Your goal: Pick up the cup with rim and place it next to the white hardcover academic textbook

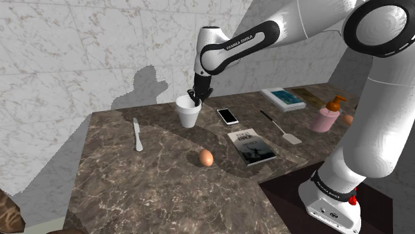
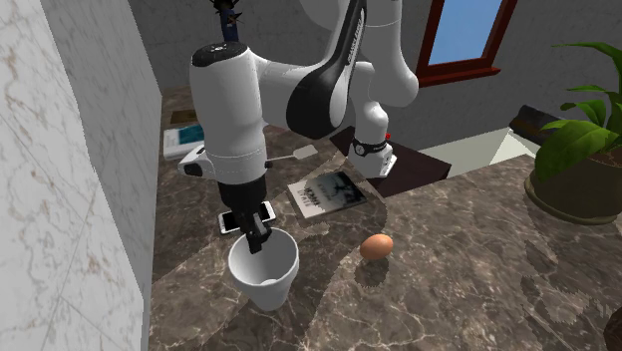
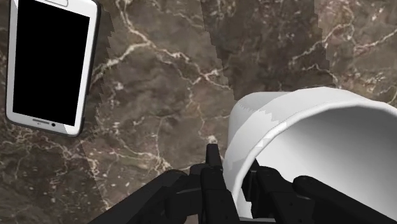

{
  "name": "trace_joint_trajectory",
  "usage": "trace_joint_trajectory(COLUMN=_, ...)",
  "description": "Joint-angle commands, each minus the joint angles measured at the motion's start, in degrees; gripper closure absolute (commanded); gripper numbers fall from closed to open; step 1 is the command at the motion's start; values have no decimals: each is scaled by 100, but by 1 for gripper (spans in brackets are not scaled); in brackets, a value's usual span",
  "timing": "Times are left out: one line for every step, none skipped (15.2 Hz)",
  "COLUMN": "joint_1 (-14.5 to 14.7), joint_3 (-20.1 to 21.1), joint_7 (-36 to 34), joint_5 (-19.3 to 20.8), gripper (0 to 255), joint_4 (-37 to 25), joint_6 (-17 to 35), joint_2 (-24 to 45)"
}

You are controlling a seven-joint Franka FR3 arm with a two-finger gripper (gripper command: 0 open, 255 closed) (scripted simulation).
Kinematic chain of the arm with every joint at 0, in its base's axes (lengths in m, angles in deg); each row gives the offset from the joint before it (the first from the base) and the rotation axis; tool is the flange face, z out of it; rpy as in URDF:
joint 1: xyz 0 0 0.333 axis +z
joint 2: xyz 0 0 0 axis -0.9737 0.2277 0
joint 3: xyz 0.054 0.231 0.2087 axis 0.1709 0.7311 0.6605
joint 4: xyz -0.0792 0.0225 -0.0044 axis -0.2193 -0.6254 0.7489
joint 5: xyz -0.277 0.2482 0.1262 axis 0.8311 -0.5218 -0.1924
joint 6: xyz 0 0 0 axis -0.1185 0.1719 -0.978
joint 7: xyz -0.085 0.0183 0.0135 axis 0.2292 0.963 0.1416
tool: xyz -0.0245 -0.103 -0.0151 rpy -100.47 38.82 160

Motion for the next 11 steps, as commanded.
trace_joint_trajectory(joint_1=0, joint_3=0, joint_7=0, joint_5=0, gripper=255, joint_4=0, joint_6=0, joint_2=0)
trace_joint_trajectory(joint_1=0, joint_3=0, joint_7=0, joint_5=0, gripper=255, joint_4=0, joint_6=0, joint_2=0)
trace_joint_trajectory(joint_1=0, joint_3=0, joint_7=0, joint_5=0, gripper=255, joint_4=-2, joint_6=-1, joint_2=1)
trace_joint_trajectory(joint_1=0, joint_3=0, joint_7=-1, joint_5=0, gripper=255, joint_4=-2, joint_6=0, joint_2=2)
trace_joint_trajectory(joint_1=0, joint_3=0, joint_7=-1, joint_5=0, gripper=255, joint_4=0, joint_6=0, joint_2=0)
trace_joint_trajectory(joint_1=1, joint_3=1, joint_7=-2, joint_5=1, gripper=255, joint_4=1, joint_6=2, joint_2=1)
trace_joint_trajectory(joint_1=0, joint_3=0, joint_7=0, joint_5=0, gripper=255, joint_4=0, joint_6=1, joint_2=1)
trace_joint_trajectory(joint_1=-2, joint_3=2, joint_7=2, joint_5=-6, gripper=255, joint_4=-32, joint_6=-67, joint_2=-36)
trace_joint_trajectory(joint_1=-4, joint_3=4, joint_7=4, joint_5=-13, gripper=255, joint_4=-65, joint_6=-135, joint_2=-72)
trace_joint_trajectory(joint_1=-6, joint_3=6, joint_7=6, joint_5=-19, gripper=255, joint_4=-102, joint_6=-204, joint_2=-104)
trace_joint_trajectory(joint_1=-8, joint_3=7, joint_7=8, joint_5=-24, gripper=255, joint_4=-138, joint_6=-273, joint_2=-137)
